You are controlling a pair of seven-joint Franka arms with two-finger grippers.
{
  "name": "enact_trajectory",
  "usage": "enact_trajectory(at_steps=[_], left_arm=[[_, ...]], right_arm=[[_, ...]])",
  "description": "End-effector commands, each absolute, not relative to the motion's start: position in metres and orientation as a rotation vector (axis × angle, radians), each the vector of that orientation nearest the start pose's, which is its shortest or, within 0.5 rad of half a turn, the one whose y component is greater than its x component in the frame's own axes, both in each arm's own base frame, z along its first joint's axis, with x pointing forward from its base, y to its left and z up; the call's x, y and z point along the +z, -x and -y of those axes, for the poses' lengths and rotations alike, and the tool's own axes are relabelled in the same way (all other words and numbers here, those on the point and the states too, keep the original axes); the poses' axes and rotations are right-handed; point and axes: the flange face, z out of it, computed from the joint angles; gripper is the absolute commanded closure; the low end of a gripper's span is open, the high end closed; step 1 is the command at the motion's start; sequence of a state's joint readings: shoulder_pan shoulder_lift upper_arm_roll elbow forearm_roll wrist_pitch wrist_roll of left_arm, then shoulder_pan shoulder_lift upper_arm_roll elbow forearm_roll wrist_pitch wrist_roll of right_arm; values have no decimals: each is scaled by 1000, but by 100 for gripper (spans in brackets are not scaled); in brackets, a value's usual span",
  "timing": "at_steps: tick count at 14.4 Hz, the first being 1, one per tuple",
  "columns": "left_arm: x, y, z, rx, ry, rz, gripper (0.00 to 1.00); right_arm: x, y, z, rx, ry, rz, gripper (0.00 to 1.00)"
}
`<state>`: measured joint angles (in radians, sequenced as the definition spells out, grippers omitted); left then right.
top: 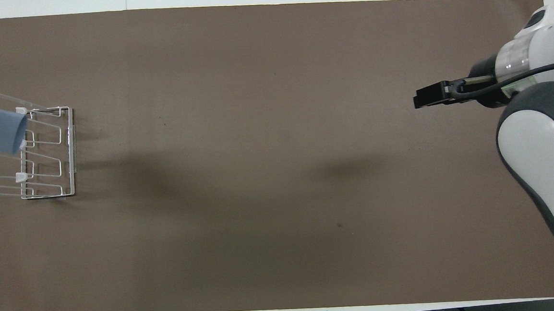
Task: Hang cup on cup holder
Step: 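Carry the cup with the left gripper while the right gripper retracts, then lower the cup onto a rack peg with the left gripper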
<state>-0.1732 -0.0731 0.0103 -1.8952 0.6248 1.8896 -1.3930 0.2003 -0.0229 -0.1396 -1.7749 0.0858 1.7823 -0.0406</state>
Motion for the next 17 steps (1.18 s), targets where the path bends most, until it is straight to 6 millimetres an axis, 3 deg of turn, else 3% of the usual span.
enact_trajectory(at_steps=[1, 4, 6, 9, 11, 13, 17], left_arm=[[524, -565, 45, -760, 2244, 1091, 71], [499, -576, 48, -839, 2148, 876, 71], [480, -583, 59, -883, 2104, 735, 71], [471, -585, 75, -959, 2101, 777, 71], [453, -583, 87, -991, 2091, 840, 71], [442, -579, 87, -1009, 2072, 857, 71], [422, -581, 83, -1064, 2031, 855, 71]], right_arm=[[586, -569, 2, 87, 3176, 42, 1], [612, -566, 37, 124, 3197, -47, 1], [615, -560, 51, 125, 3198, -87, 1], [606, -550, 51, 168, 3189, -93, 1], [605, -548, 59, 164, 3188, -120, 1], [601, -545, 74, 180, 3182, -163, 1], [600, -543, 75, 180, 3183, -160, 1]])
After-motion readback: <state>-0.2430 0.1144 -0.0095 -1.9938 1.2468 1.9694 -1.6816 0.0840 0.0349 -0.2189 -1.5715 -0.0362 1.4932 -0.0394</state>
